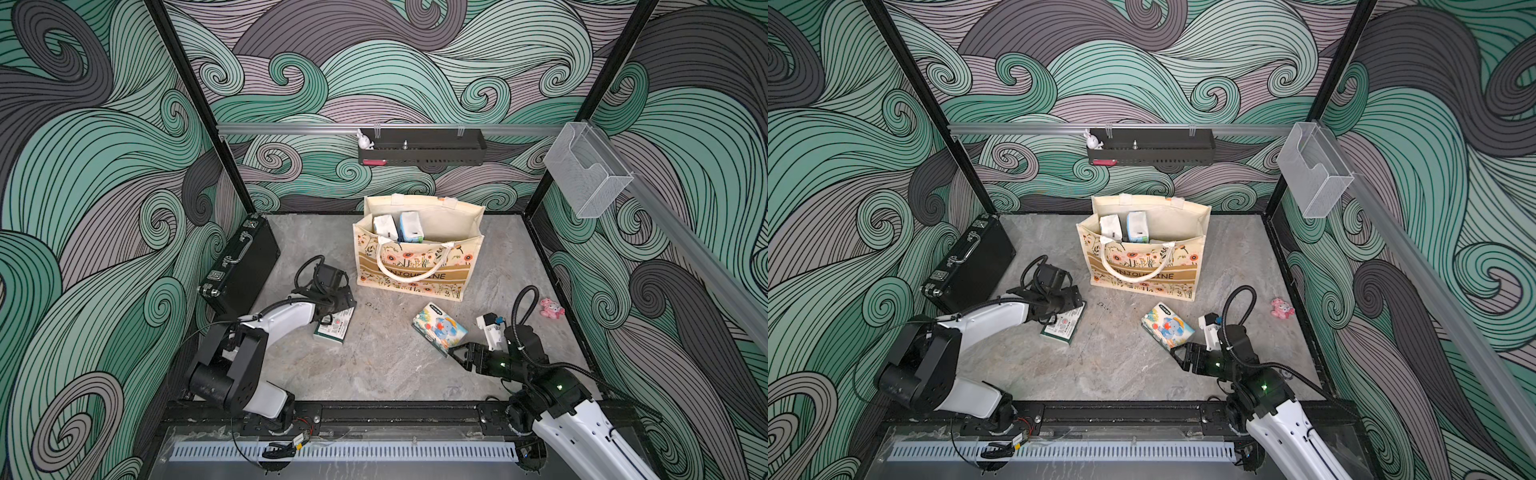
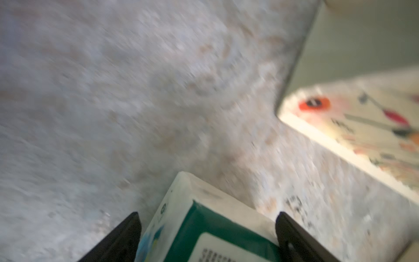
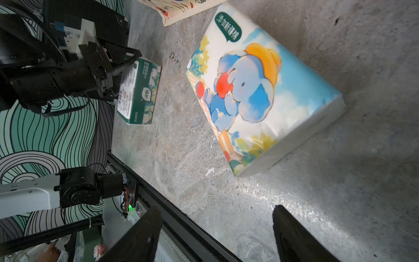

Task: Put tissues into the canvas bag
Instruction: Move the pack of facial tissues to the center of the board.

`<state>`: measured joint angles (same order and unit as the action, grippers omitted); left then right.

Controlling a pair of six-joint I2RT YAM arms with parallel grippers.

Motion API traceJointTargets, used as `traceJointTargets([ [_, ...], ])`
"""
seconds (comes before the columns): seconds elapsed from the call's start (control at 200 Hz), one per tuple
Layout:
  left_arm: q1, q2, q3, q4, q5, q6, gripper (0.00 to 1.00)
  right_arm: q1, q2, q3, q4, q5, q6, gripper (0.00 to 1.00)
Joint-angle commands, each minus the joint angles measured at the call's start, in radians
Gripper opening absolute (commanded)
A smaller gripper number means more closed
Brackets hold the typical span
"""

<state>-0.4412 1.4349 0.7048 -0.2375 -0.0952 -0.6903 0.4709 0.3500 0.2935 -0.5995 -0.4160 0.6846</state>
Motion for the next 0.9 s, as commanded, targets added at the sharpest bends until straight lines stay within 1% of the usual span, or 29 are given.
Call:
traceJointTargets([
  [0.0,-0.082,-0.044,-0.063,0.027,0.059,-0.081,0.92,-0.005,-0.010,0.010,-0.009,0.024,0.005,0.78],
  [0.05,-0.124,-0.037,-0.074,0.059,0.078,-0.114,0.92,-0.007,-0.013,0.004,-0.003,0.018,0.018,0.78],
  [0.14,-0.217,-0.019,-0.061,0.093,0.078,-0.164,0.92,-0.005,-0.028,-0.007,0.004,0.007,0.044,0.77],
  [0.155,-0.234,0.010,-0.056,0.100,0.078,-0.169,0.91,-0.003,-0.031,-0.009,0.003,0.006,0.047,0.78],
  [0.235,-0.319,0.065,-0.001,0.115,0.074,-0.186,0.91,-0.005,-0.050,-0.021,-0.001,-0.008,0.056,0.77],
  [0.315,-0.395,0.123,0.081,0.105,0.075,-0.164,0.92,-0.005,-0.057,-0.040,0.016,-0.055,0.063,0.77],
  [0.37,-0.430,0.156,0.130,0.112,0.083,-0.137,0.91,-0.005,-0.057,-0.053,0.042,-0.108,0.078,0.77],
  [0.5,-0.457,0.185,0.188,0.199,0.215,-0.056,0.90,-0.003,-0.069,-0.071,0.095,-0.219,0.098,0.77],
  [0.56,-0.458,0.157,0.211,0.188,0.253,-0.007,0.90,-0.002,-0.078,-0.068,0.093,-0.245,0.096,0.76],
  [0.6,-0.457,0.122,0.220,0.161,0.248,0.020,0.91,-0.002,-0.084,-0.067,0.092,-0.262,0.098,0.76],
  [0.706,-0.452,-0.001,0.219,0.020,0.128,0.051,0.95,0.006,-0.089,-0.077,0.128,-0.304,0.121,0.75],
  [0.796,-0.445,-0.124,0.203,-0.141,0.022,0.031,0.95,0.024,-0.074,-0.083,0.170,-0.310,0.137,0.75],
  [0.896,-0.440,-0.250,0.141,-0.257,-0.013,-0.028,0.95,0.056,-0.029,-0.085,0.223,-0.292,0.143,0.75],
])
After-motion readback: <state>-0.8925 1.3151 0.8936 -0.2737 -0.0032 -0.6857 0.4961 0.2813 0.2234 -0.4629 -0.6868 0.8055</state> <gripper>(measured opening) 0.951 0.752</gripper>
